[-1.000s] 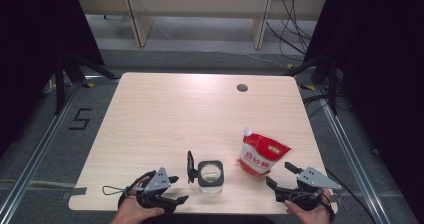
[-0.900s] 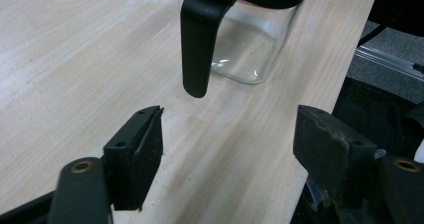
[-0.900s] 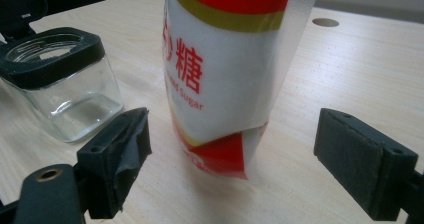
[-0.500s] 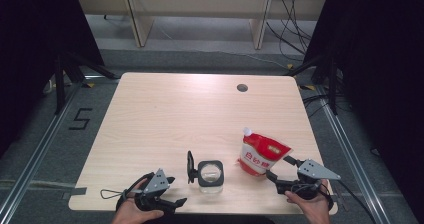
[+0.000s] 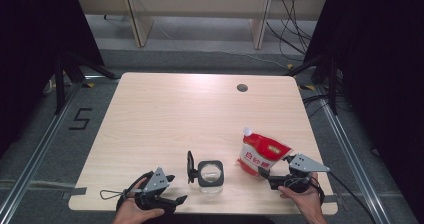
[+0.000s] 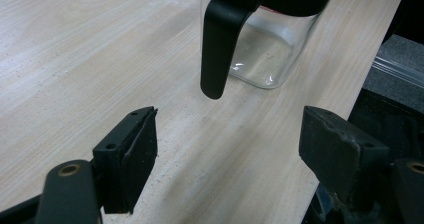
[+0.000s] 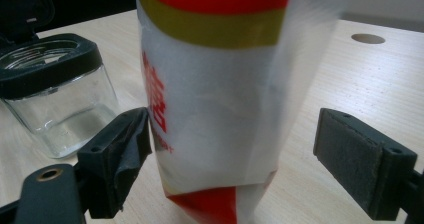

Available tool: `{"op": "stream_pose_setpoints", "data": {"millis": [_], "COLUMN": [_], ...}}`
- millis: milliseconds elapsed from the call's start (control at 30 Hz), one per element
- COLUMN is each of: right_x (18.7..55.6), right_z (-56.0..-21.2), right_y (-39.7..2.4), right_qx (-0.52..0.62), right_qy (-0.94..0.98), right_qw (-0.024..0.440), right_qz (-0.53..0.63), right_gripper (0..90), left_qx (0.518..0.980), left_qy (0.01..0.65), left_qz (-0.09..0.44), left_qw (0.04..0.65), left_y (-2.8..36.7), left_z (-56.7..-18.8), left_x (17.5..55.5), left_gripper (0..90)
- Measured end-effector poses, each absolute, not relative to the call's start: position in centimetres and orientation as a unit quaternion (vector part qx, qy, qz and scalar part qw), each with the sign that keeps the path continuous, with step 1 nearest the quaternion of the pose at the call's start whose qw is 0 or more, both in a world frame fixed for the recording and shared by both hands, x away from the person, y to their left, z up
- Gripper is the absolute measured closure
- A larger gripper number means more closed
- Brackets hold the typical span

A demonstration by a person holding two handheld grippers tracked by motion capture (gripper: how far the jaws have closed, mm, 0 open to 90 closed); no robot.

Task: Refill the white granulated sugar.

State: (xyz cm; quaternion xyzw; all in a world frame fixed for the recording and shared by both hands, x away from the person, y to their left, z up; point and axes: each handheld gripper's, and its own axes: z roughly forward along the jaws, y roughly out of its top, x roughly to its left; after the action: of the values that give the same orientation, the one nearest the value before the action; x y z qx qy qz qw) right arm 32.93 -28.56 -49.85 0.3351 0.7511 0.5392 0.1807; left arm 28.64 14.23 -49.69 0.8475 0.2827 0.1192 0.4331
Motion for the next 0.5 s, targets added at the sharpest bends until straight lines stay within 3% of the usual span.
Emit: {"op": "stream_pose_setpoints", "data": {"millis": [100, 500], "right_x": [33.5, 34.5], "right_z": [-50.1, -50.9], "right_y": [-28.4, -27.9], "right_qx": [0.314, 0.307], "right_qy": [0.755, 0.764], "right_qw": [0.199, 0.184], "right_qz": [0.540, 0.536], "right_gripper": [15.8, 15.7], "left_qx": [0.849, 0.848], "left_qy": [0.280, 0.290], "left_qz": [0.121, 0.120], "left_qw": [0.431, 0.426], "left_y": [14.4, 14.5], "left_z": [-49.7, -49.6], "left_x": [28.7, 28.8], "left_gripper": [23.1, 23.1]}}
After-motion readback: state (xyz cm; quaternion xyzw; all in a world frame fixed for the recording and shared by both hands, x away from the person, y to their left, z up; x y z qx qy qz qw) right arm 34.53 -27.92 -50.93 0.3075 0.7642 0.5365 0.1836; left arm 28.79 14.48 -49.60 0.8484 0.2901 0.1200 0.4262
